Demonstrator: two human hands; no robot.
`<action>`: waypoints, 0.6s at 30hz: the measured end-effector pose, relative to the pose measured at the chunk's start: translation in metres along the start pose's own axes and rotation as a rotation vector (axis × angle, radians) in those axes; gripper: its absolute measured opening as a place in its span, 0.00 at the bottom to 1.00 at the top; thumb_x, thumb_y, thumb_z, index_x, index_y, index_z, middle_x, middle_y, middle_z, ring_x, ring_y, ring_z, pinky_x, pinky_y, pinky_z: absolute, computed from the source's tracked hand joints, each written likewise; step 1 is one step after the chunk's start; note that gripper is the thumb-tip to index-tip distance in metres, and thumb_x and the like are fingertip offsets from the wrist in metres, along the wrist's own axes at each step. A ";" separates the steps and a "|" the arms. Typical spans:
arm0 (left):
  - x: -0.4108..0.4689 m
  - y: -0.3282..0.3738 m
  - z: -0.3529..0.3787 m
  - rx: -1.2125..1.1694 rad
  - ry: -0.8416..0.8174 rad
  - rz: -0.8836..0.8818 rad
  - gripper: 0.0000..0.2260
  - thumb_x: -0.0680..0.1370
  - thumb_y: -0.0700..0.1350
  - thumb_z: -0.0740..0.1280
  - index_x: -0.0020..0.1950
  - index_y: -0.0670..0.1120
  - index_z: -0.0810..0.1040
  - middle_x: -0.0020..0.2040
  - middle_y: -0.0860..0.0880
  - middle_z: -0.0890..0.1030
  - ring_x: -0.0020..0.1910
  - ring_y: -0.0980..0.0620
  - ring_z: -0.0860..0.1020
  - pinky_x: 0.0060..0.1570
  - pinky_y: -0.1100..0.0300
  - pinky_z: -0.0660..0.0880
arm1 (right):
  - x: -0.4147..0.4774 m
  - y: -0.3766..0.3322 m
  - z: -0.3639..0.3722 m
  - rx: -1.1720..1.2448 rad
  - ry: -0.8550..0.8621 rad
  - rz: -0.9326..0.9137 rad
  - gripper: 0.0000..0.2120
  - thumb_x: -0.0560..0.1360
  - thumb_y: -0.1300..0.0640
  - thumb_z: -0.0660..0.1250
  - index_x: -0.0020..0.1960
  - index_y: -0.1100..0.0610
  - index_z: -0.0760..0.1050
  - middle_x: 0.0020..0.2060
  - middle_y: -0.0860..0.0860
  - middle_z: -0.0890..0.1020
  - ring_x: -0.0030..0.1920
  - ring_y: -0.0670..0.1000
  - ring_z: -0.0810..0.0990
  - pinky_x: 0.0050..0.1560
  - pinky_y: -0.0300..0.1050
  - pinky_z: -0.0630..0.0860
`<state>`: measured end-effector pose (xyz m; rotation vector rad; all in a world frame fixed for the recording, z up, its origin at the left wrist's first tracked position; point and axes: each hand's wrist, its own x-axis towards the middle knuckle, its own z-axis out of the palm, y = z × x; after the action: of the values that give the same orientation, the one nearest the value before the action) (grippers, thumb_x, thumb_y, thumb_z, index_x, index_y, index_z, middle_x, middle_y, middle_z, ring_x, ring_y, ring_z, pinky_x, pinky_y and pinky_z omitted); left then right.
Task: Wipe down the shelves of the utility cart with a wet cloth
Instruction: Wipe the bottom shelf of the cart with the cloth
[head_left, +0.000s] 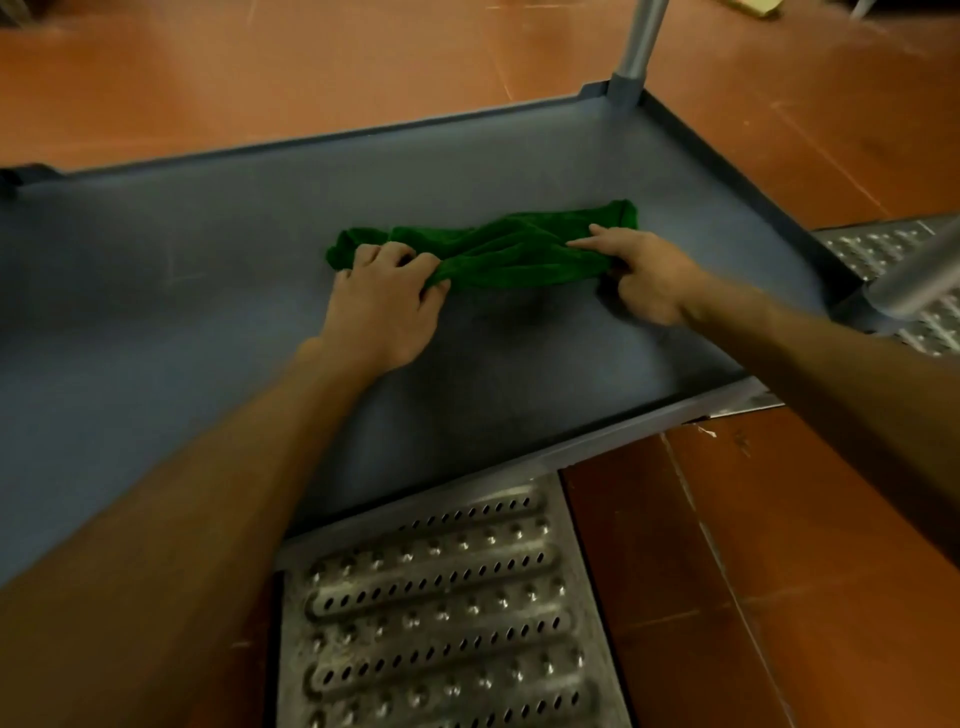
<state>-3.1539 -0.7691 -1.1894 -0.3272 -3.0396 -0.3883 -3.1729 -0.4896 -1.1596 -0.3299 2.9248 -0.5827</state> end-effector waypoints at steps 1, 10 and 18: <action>-0.005 0.000 -0.001 0.008 0.001 0.005 0.20 0.84 0.55 0.56 0.71 0.48 0.73 0.72 0.43 0.72 0.71 0.37 0.65 0.66 0.40 0.68 | -0.003 0.000 0.000 0.013 -0.002 0.006 0.31 0.76 0.74 0.56 0.75 0.52 0.67 0.78 0.54 0.59 0.78 0.57 0.56 0.75 0.44 0.51; -0.045 0.014 -0.003 0.045 -0.001 0.044 0.20 0.83 0.56 0.56 0.68 0.48 0.76 0.65 0.41 0.74 0.64 0.36 0.68 0.58 0.42 0.71 | -0.036 0.007 0.001 0.044 -0.014 -0.001 0.29 0.77 0.74 0.56 0.72 0.50 0.71 0.77 0.50 0.62 0.77 0.55 0.58 0.74 0.44 0.52; -0.080 0.031 -0.003 0.066 -0.037 0.097 0.25 0.81 0.58 0.51 0.69 0.48 0.76 0.63 0.40 0.74 0.63 0.37 0.70 0.56 0.43 0.73 | -0.070 0.023 -0.004 0.127 -0.053 0.011 0.24 0.79 0.73 0.57 0.68 0.53 0.75 0.74 0.48 0.68 0.77 0.51 0.59 0.71 0.37 0.50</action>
<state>-3.0688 -0.7569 -1.1856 -0.4814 -3.0489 -0.2786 -3.1101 -0.4510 -1.1583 -0.3094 2.8203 -0.7420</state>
